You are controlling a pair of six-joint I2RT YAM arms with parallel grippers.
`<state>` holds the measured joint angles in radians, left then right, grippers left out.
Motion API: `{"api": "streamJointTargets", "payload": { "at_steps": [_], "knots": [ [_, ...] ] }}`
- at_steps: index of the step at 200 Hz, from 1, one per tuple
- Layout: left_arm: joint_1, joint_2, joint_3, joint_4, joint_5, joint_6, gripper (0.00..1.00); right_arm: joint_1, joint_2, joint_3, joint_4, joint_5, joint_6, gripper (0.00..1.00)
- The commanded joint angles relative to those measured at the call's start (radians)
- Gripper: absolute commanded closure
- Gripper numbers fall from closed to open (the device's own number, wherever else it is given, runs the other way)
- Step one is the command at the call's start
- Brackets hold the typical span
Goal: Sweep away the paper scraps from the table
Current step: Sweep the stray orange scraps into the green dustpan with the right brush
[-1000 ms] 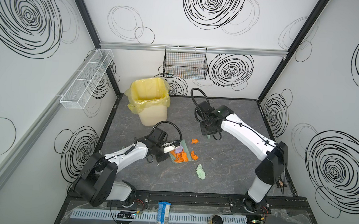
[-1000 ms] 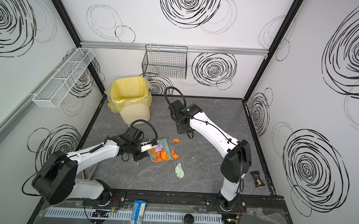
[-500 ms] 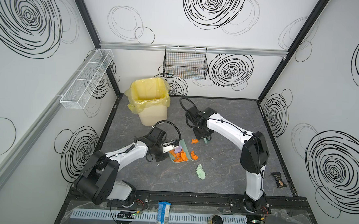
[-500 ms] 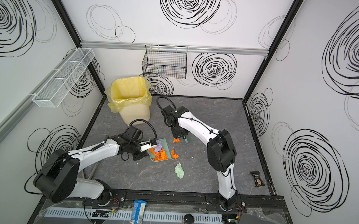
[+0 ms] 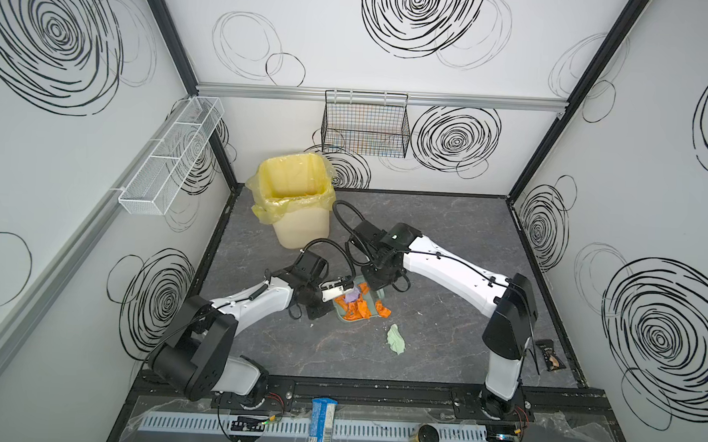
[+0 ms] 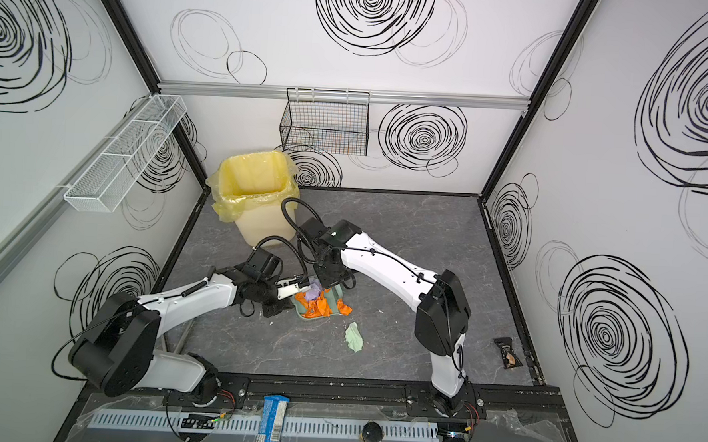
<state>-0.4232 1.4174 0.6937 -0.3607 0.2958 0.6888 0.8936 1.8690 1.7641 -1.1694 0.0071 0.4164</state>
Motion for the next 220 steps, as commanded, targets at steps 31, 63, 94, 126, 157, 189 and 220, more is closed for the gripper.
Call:
{"api": "streamJointTargets", "payload": {
  "at_steps": [31,63,94,126,157,189,220],
  "knots": [
    [0.008,0.029,0.006,0.028,0.025,0.017,1.00,-0.016,-0.170,-0.051,-0.090,0.079,0.073,1.00],
    [0.008,0.018,-0.010,0.005,0.049,0.051,1.00,-0.058,-0.252,-0.201,-0.088,0.111,0.107,1.00],
    [0.008,-0.015,-0.038,-0.030,0.050,0.107,1.00,-0.061,-0.283,-0.309,-0.088,0.132,0.147,1.00],
    [0.004,-0.017,-0.049,-0.053,0.051,0.130,1.00,-0.037,-0.266,-0.346,-0.075,0.130,0.177,1.00],
    [-0.015,-0.011,-0.057,-0.037,0.062,0.114,1.00,0.010,-0.223,-0.333,-0.025,0.094,0.199,1.00],
    [-0.044,-0.006,-0.056,-0.021,0.056,0.098,1.00,0.059,-0.172,-0.299,0.015,0.064,0.220,1.00],
    [-0.055,-0.003,-0.051,-0.013,0.055,0.091,1.00,0.093,-0.151,-0.263,0.051,0.033,0.228,1.00]
  ]
}}
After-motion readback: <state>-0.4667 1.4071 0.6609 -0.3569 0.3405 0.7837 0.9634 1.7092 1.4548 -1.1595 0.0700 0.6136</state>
